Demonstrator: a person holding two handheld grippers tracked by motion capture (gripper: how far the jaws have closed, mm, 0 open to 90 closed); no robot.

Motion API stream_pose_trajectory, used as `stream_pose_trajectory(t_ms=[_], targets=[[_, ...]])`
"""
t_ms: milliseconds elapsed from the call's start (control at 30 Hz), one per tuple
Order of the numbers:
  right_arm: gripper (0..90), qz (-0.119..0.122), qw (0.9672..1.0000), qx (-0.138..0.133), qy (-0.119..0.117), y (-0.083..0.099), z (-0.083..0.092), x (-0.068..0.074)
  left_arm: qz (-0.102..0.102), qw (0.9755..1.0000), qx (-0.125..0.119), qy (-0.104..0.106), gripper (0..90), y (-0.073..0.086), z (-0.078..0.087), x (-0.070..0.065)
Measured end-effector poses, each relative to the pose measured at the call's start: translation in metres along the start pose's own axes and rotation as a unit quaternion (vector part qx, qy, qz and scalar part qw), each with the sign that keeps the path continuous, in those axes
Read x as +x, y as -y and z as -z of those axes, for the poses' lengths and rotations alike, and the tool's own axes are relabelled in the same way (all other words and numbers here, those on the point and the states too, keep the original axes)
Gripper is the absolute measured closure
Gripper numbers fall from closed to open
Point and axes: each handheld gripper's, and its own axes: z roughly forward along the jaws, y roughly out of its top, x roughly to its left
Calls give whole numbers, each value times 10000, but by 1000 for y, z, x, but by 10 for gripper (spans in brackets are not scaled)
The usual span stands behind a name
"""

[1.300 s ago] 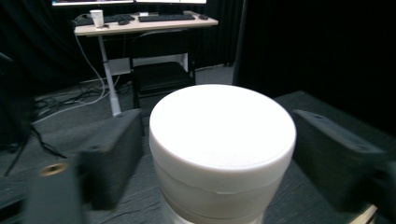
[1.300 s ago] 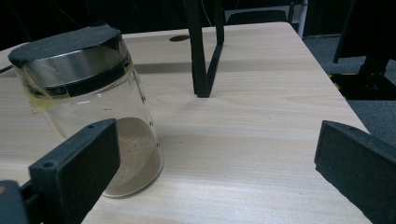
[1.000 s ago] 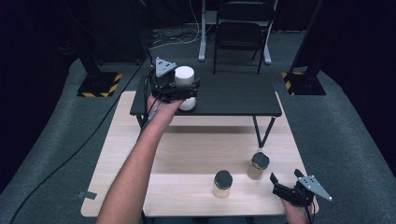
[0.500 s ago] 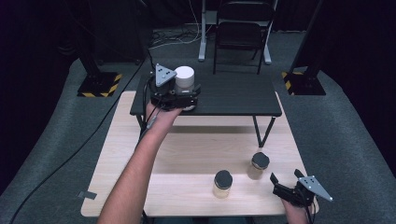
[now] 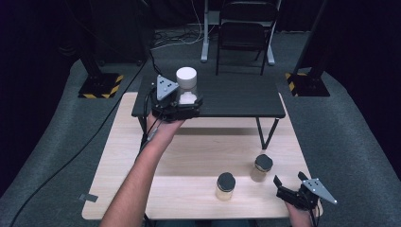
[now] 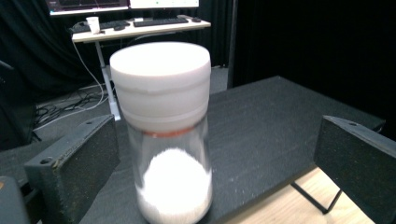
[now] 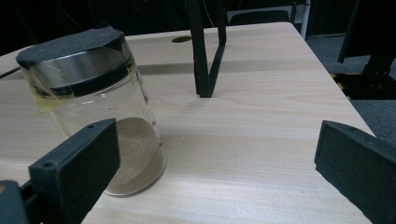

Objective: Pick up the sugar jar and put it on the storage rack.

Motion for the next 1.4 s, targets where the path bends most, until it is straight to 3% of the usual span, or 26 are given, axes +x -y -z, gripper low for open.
stream_pose_trajectory(t_ms=[633, 767, 1233, 1400], targets=[[0, -16, 10000, -21, -20, 0, 1, 0, -160, 9997, -129, 135, 1, 25, 18, -19], [0, -12, 10000, -18, -29, 0, 1, 0, -129, 9997, -158, 155, 1, 31, 21, -18], [0, -10, 10000, -10, -25, 0, 0, 0, -133, 9999, -88, -61, 2, 57, 31, -8], [0, -10, 10000, -13, -28, 0, 0, 0, -110, 9998, -174, -45, 2, 66, 37, -6]])
